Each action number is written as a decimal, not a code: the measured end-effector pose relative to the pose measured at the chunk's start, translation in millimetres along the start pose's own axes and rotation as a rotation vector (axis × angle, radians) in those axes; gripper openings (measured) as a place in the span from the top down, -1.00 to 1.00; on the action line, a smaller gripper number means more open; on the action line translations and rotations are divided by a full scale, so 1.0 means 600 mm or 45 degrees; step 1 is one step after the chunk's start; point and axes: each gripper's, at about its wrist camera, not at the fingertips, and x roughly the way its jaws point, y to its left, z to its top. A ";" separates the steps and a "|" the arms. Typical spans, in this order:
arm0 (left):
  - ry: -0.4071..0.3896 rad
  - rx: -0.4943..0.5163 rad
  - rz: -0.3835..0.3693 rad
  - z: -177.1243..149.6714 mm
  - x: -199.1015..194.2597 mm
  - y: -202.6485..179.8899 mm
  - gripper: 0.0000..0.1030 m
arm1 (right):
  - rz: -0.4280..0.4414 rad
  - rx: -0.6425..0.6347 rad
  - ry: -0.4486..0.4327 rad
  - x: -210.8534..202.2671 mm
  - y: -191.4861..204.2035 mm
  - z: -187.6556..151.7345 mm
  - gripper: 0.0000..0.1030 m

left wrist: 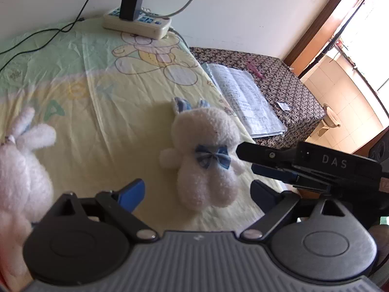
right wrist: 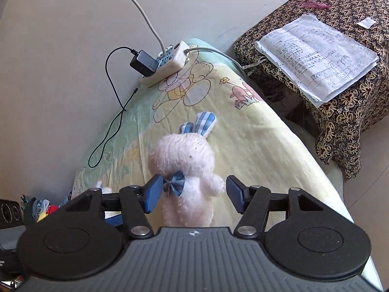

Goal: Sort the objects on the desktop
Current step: 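Close the right gripper on the white bunny's body, then lift the white bunny with the right gripper and carry it to the red box, then lower the white bunny into the box and open the right gripper, then withdraw the open right gripper from the red box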

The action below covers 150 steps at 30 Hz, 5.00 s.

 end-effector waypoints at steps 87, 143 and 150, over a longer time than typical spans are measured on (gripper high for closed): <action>-0.358 -0.057 -0.031 -0.199 -0.502 0.422 -0.18 | 0.508 -0.532 0.128 0.079 0.571 -0.344 0.14; -0.221 -0.033 -0.092 -0.190 -0.436 0.440 -0.35 | 0.240 -0.736 0.078 0.143 0.609 -0.339 0.52; -0.216 -0.030 -0.079 -0.205 -0.453 0.434 -0.38 | 0.263 -0.722 0.079 0.128 0.601 -0.345 0.51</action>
